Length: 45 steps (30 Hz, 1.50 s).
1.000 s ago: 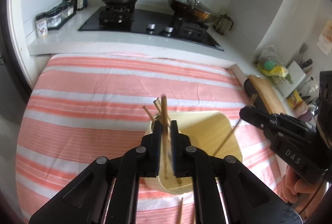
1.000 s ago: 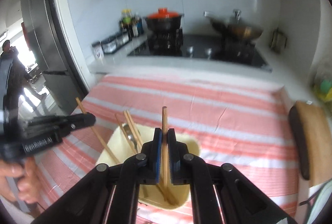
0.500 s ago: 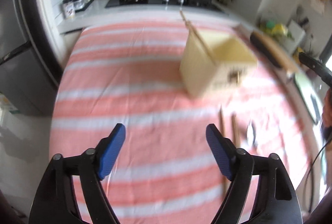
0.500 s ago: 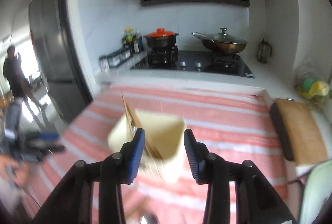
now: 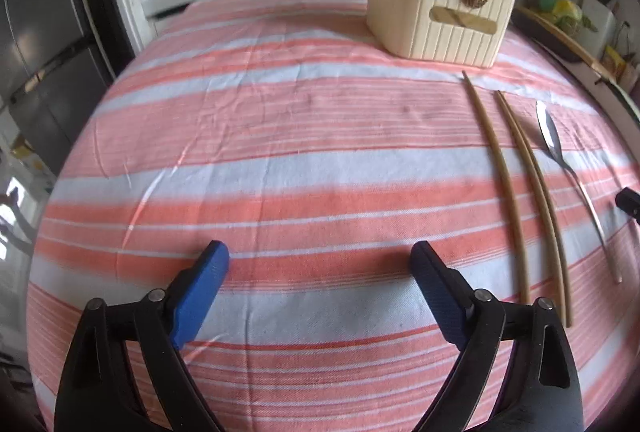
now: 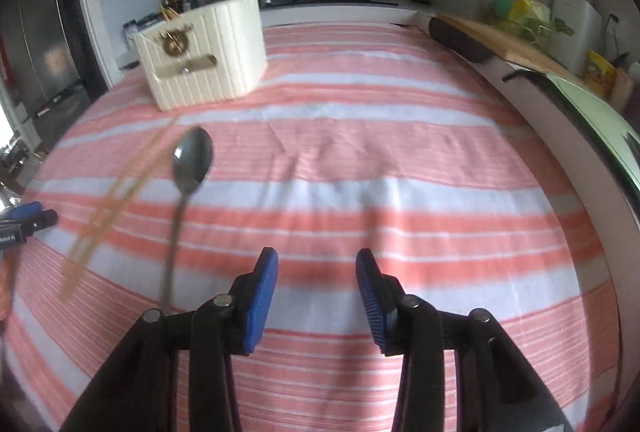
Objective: Organize utensils
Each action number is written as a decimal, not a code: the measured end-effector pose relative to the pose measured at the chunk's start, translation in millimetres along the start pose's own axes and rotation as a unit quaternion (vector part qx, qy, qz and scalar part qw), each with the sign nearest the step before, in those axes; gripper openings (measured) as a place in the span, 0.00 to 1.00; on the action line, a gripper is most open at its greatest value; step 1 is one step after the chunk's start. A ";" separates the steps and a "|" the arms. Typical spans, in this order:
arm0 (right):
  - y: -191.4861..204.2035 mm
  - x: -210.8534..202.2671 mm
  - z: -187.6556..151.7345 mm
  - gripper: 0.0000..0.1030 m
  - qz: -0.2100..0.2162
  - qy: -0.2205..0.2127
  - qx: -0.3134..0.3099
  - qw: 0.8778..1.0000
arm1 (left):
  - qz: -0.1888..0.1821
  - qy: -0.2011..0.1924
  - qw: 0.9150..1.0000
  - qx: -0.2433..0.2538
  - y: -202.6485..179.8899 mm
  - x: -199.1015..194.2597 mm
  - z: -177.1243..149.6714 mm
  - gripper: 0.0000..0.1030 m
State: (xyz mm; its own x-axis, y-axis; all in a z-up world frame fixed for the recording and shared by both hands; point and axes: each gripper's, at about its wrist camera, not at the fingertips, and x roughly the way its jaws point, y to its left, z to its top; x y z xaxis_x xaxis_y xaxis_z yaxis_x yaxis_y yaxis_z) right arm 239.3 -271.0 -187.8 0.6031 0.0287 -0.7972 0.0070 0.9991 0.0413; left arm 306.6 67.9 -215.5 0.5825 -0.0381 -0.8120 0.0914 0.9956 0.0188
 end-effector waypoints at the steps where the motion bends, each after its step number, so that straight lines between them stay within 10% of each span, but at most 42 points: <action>1: -2.9 3.3 -0.2 0.40 0.004 0.007 0.004 1.000 | 0.000 0.001 1.000 0.003 -2.1 0.4 1.5 0.90; 38: 5.8 10.7 4.4 0.43 -0.014 0.012 -0.012 1.000 | -0.012 0.005 1.000 -0.012 0.5 5.4 -2.9 0.99; 45: 5.4 10.8 4.4 0.43 -0.013 0.011 -0.010 1.000 | -0.105 -0.010 0.994 -0.028 -21.7 -25.5 34.8 0.99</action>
State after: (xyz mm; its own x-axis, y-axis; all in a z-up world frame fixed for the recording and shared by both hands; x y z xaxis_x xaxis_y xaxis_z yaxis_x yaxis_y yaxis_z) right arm 249.5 -265.4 -193.6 0.5845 0.0042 -0.8114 0.0051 0.9999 0.0088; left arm 317.8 44.3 -174.8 0.5712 -0.2471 -0.7827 0.1681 0.9686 -0.1831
